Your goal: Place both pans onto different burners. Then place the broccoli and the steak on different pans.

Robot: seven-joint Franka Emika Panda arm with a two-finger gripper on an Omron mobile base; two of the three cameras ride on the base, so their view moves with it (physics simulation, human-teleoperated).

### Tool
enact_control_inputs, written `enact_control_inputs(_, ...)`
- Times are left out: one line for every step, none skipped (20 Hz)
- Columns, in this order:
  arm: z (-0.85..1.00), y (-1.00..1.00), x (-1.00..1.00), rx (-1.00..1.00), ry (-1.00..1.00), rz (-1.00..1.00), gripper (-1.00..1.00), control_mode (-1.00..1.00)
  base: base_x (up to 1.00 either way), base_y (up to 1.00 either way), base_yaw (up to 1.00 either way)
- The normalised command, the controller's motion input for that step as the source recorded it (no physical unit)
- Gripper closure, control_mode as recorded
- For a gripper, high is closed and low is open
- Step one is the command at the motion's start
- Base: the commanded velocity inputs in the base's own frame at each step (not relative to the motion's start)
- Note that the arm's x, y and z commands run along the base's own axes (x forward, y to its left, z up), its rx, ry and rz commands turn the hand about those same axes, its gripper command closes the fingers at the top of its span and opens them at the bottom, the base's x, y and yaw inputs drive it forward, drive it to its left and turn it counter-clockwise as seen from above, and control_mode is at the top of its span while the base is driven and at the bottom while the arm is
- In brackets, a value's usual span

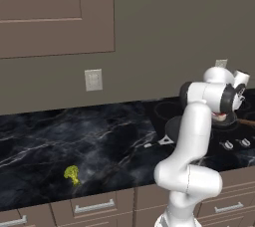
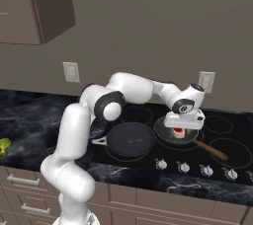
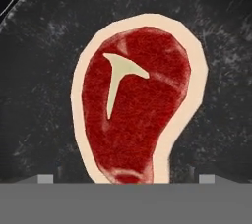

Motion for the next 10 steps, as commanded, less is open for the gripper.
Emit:
enact_control_inputs(0.19, 0.0, -0.34, 0.0, -0.15, 0.0, -1.0, -1.0, 0.0, 0.0, 0.0)
enact_control_inputs(0.26, 0.0, -0.35, 0.0, -0.15, 0.0, -1.0, -1.0, 0.0, 0.0, 0.0)
enact_control_inputs(0.26, 0.01, -0.35, -0.01, -0.14, 0.0, -1.0, -1.0, 0.0, 0.0, 0.0)
enact_control_inputs(0.31, 0.08, -0.33, -0.01, -0.13, 0.0, -1.0, -1.0, 0.0, 0.0, 0.0)
enact_control_inputs(0.32, 0.17, -0.28, -0.03, -0.1, 0.0, -1.0, -1.0, 0.0, 0.0, 0.0)
enact_control_inputs(0.34, 0.26, -0.24, -0.05, -0.09, 0.0, -1.0, -1.0, 0.0, 0.0, 0.0)
enact_control_inputs(0.38, 0.27, -0.23, -0.05, -0.07, 0.0, -1.0, -1.0, 0.0, 0.0, 0.0)
enact_control_inputs(0.44, 0.33, -0.21, -0.05, -0.05, 0.0, -1.0, -1.0, 0.0, 0.0, 0.0)
enact_control_inputs(0.47, 0.37, -0.2, -0.06, -0.04, 0.0, -1.0, -1.0, 0.0, 0.0, 0.0)
enact_control_inputs(0.48, 0.38, -0.15, -0.06, -0.04, 0.0, -1.0, -1.0, 0.0, 0.0, 0.0)
